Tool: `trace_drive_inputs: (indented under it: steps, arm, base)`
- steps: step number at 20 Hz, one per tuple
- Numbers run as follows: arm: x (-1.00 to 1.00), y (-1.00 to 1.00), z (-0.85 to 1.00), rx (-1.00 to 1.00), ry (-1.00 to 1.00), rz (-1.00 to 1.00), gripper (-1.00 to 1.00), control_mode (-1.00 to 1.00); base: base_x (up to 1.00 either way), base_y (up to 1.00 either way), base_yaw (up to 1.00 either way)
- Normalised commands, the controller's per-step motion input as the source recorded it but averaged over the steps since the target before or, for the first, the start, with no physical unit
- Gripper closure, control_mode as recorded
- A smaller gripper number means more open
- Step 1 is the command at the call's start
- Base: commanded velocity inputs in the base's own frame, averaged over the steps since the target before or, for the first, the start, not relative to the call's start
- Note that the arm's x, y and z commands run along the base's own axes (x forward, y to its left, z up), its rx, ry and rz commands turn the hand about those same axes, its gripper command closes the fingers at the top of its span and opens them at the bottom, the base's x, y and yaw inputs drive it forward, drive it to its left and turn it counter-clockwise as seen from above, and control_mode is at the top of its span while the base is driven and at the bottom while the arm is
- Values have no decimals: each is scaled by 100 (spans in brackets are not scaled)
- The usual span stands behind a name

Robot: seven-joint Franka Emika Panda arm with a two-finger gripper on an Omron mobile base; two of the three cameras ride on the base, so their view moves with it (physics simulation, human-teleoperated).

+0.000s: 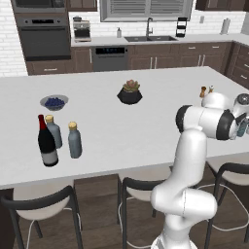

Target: Move the plastic bottles in the middle to the plastics group, and the glass bottles in the middle to the glass group.

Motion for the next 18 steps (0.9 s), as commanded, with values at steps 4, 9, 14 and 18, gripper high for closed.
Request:
trace_drive_inputs:
  steps: [4, 9, 14, 18]
  arm:
    - [0, 7, 93, -4, 0, 0, -100, -100]
    - [5, 2, 100, 3, 1, 0, -100, -100]
    - [9, 0, 100, 15, 8, 0, -100, -100]
    - [1, 0, 91, 22, 12, 2, -100, -100]
  base:
    - [0, 0, 0]
    - [0, 0, 0]
    - [0, 0, 0]
    - [0, 0, 0]
